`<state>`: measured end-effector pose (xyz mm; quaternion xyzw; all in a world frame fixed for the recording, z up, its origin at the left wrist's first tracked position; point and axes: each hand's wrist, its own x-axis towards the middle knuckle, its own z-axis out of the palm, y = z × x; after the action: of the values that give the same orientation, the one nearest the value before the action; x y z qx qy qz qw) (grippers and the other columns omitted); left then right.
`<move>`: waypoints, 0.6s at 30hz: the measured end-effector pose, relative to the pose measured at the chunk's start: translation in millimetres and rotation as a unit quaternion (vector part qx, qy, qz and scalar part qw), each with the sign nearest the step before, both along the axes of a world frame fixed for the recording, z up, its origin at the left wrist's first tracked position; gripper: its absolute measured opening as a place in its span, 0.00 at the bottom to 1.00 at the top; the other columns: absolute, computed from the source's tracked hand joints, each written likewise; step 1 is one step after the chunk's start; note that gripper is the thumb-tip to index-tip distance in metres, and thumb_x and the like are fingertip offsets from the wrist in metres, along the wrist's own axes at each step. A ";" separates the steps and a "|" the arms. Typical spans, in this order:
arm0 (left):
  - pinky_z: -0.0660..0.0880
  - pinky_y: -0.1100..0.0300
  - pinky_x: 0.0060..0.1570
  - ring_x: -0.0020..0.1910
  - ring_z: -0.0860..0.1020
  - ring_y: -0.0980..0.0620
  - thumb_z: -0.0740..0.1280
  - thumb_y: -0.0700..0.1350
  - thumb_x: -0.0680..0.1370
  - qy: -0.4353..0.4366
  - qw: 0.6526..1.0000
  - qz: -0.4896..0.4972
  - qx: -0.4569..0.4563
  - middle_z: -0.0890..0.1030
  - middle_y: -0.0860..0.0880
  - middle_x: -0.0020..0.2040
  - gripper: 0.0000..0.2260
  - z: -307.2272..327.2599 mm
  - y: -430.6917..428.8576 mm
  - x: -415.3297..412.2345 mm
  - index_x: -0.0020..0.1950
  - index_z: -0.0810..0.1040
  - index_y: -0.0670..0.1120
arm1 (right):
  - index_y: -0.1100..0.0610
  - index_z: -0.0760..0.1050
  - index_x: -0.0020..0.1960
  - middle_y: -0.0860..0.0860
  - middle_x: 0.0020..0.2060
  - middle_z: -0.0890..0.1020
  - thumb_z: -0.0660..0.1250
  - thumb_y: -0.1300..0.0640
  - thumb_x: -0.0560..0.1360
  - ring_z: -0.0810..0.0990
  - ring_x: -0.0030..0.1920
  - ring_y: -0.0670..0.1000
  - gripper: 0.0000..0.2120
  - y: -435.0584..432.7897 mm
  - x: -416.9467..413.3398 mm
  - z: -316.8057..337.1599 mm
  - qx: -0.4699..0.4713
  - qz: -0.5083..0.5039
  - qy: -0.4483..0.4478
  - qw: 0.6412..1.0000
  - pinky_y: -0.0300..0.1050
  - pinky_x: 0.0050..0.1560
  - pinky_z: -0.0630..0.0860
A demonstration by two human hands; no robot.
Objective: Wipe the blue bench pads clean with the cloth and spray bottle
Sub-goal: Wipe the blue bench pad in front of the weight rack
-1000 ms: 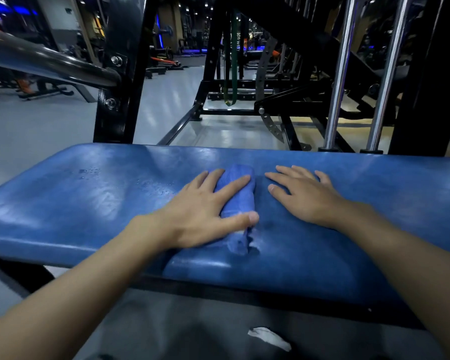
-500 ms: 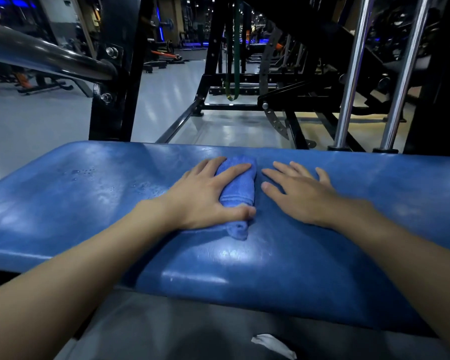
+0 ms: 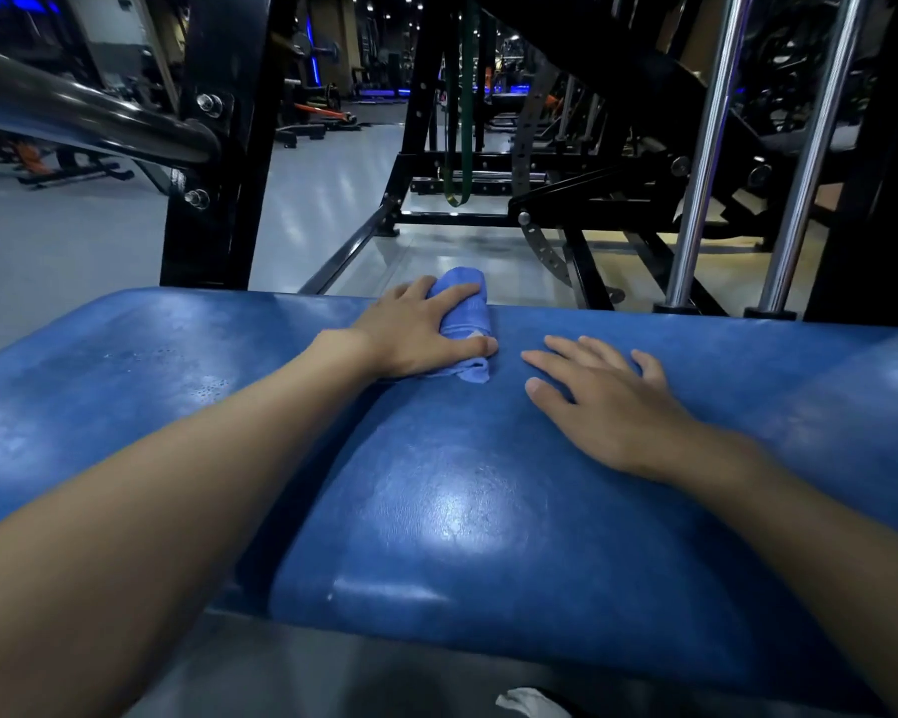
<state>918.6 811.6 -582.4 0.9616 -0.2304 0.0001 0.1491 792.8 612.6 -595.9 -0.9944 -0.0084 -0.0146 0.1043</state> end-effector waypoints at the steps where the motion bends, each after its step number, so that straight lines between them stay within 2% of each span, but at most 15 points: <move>1: 0.54 0.49 0.75 0.78 0.54 0.45 0.62 0.72 0.72 0.001 1.000 -0.006 -0.001 0.58 0.50 0.79 0.36 1.2 3.7 -11.8 0.78 0.55 0.66 | 0.37 0.55 0.77 0.39 0.79 0.52 0.43 0.37 0.81 0.46 0.79 0.46 0.25 0.6 -0.2 1.2 0.002 -0.001 0.003 1.000 0.61 0.76 0.41; 4: 0.54 0.50 0.75 0.78 0.53 0.46 0.60 0.74 0.70 -0.001 1.000 -0.027 0.000 0.58 0.50 0.79 0.37 0.9 16.9 -54.8 0.77 0.54 0.67 | 0.38 0.55 0.77 0.39 0.79 0.52 0.44 0.38 0.82 0.47 0.79 0.46 0.24 1.8 -1.3 3.4 -0.002 -0.002 0.006 1.000 0.61 0.76 0.41; 7: 0.53 0.52 0.75 0.78 0.53 0.48 0.54 0.77 0.65 -0.008 0.999 -0.044 0.003 0.57 0.50 0.80 0.41 -0.3 33.5 -103.4 0.78 0.53 0.68 | 0.38 0.55 0.78 0.40 0.79 0.52 0.44 0.38 0.82 0.48 0.79 0.47 0.24 2.6 -2.6 3.7 -0.008 -0.002 0.004 1.000 0.62 0.76 0.42; 12: 0.50 0.55 0.77 0.79 0.50 0.51 0.51 0.76 0.65 -0.035 0.997 -0.069 0.025 0.54 0.53 0.80 0.42 0.2 57.3 -171.4 0.78 0.51 0.68 | 0.40 0.54 0.79 0.42 0.80 0.52 0.43 0.40 0.83 0.47 0.79 0.49 0.24 5.0 -9.0 7.9 -0.019 0.004 0.015 1.000 0.64 0.76 0.42; 16: 0.48 0.46 0.78 0.80 0.41 0.51 0.45 0.79 0.63 -0.014 0.996 -0.056 0.063 0.45 0.56 0.80 0.41 7.6 62.2 -196.0 0.76 0.44 0.71 | 0.42 0.57 0.78 0.44 0.80 0.53 0.45 0.41 0.83 0.47 0.80 0.52 0.24 5.8 -9.8 15.8 -0.060 0.010 0.018 0.998 0.68 0.74 0.39; 18: 0.48 0.43 0.77 0.80 0.41 0.49 0.44 0.79 0.63 -0.026 0.997 -0.021 0.063 0.43 0.55 0.81 0.41 2.3 53.5 -199.6 0.75 0.42 0.72 | 0.43 0.59 0.77 0.44 0.80 0.54 0.47 0.41 0.83 0.48 0.80 0.51 0.24 7.5 -7.4 19.1 -0.042 0.014 0.002 0.999 0.68 0.74 0.40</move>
<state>719.0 865.1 -580.1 0.9636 -0.2543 0.0073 0.0820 785.4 620.1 -576.9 -0.9977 -0.0231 -0.0110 0.0622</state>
